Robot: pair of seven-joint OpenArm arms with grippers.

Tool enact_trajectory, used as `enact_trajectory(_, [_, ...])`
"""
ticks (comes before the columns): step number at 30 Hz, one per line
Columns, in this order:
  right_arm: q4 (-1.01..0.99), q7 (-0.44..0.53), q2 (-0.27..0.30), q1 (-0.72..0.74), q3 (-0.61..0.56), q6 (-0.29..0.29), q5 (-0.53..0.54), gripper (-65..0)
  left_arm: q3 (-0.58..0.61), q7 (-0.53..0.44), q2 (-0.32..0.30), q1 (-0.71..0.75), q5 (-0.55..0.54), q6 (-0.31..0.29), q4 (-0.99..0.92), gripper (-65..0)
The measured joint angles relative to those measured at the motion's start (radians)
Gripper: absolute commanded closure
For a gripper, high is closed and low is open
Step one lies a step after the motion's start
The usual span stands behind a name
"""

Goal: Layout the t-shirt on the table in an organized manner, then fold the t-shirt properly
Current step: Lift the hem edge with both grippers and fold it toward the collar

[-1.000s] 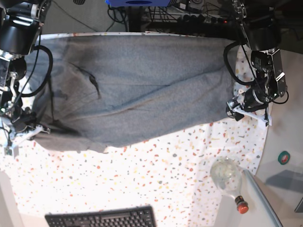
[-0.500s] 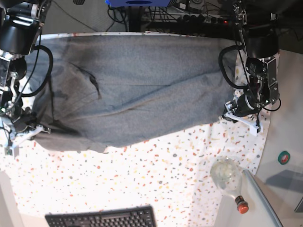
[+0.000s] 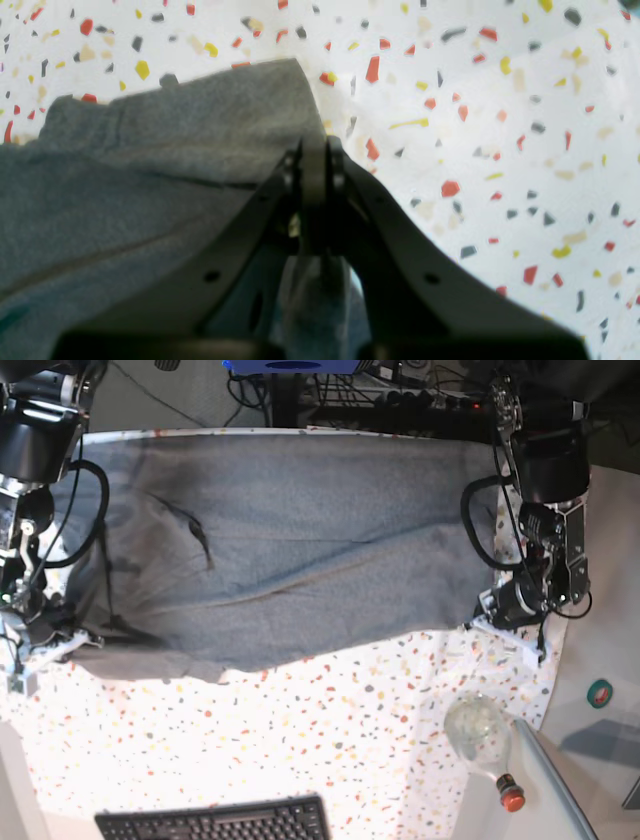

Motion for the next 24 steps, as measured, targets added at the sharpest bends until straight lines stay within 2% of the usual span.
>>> enact_trajectory(5, [-0.084, 0.036, 0.041, 0.057, 0.002, 0.013, -0.002, 0.0, 0.0, -0.002, -0.002, -0.054, -0.005, 0.0, 0.071, 0.0])
enact_trajectory(9, [-0.187, 0.09, 0.07, 0.107, 0.001, 0.164, -0.005, 0.0, 0.001, -0.002, 0.004, -0.101, -0.005, 0.0, 0.071, 0.0])
enact_trajectory(12, [-0.262, 0.176, 0.079, 0.134, 0.0, 0.228, -0.009, 0.0, 0.003, -0.002, 0.01, -0.106, -0.005, -0.001, 0.072, 0.0])
enact_trajectory(18, [-0.422, 0.394, 0.125, 0.171, -0.007, 0.233, -0.014, 0.0, 0.003, 0.001, 0.018, -0.103, 0.0, 0.0, 0.071, 0.0])
enact_trajectory(22, [-0.513, 0.505, 0.186, 0.192, -0.178, 0.23, -0.014, 0.0, 0.002, 0.0, 0.019, -0.092, 0.0, 0.0, 0.071, 0.0])
enact_trajectory(24, [-0.549, 0.571, 0.198, 0.193, -0.261, 0.23, -0.011, 0.0, 0.002, 0.002, 0.021, -0.088, 0.0, 0.0, 0.071, 0.0])
